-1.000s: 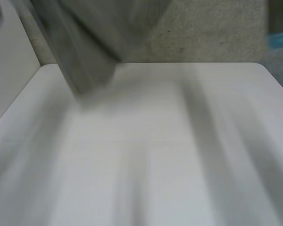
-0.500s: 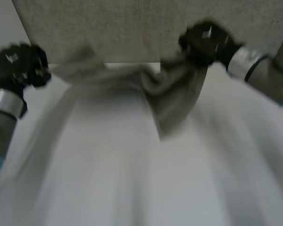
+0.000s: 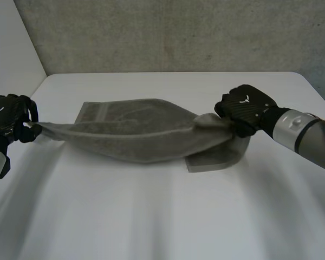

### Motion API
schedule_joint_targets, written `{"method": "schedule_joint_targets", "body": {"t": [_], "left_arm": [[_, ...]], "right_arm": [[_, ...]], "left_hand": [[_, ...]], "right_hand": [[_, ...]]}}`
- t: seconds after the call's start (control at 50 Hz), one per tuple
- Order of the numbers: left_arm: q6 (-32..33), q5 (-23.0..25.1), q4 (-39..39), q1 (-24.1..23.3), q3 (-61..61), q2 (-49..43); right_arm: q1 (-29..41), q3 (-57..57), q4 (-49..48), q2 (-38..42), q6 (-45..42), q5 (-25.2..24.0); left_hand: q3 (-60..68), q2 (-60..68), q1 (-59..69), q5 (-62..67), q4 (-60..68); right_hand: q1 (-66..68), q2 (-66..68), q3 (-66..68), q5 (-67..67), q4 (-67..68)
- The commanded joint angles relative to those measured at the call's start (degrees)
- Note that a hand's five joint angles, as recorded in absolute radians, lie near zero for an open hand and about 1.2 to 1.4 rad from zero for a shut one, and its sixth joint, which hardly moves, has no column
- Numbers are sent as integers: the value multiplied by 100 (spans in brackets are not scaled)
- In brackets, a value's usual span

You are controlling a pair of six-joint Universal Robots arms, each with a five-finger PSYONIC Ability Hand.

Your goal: Fold the towel.

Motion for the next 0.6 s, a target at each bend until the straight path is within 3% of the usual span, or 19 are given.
{"method": "schedule_joint_targets", "body": {"t": [0.02, 0.1, 0.2, 0.22, 0.3, 0.44, 0.6], "left_arm": [[-323, 189, 23, -84, -304, 185], [-323, 198, 32, -102, -340, 194], [-332, 190, 59, -76, -340, 176], [-332, 190, 59, -75, -340, 176], [-341, 198, 50, -49, -357, 167], [-323, 198, 59, -49, -427, 167], [-323, 207, 67, -75, -436, 176]], "right_arm": [[-89, 127, 887, -167, -89, 316], [-28, 65, 976, -176, -19, 527], [217, -215, 985, -342, 384, 1448], [218, -216, 985, -343, 385, 1450], [779, -295, 950, -536, 561, 2038], [2027, -348, 915, -106, 613, 2881], [2406, 608, 108, -140, 666, 3138]], "left_hand": [[80, 200, 284, 134, 223], [80, 200, 284, 134, 223], [80, 200, 284, 134, 223], [80, 200, 284, 134, 223], [80, 200, 284, 134, 223], [80, 200, 284, 134, 223], [80, 200, 284, 134, 223]], "right_hand": [[-3762, -3706, -3842, -3835, -3901], [-3762, -3706, -3842, -3835, -3901], [-3712, -3656, -3792, -3785, -3851], [-3712, -3655, -3792, -3785, -3851], [-3544, -3487, -3624, -3617, -3683], [-3493, -3437, -3573, -3566, -3632], [-3410, -3353, -3489, -3483, -3549]]}}
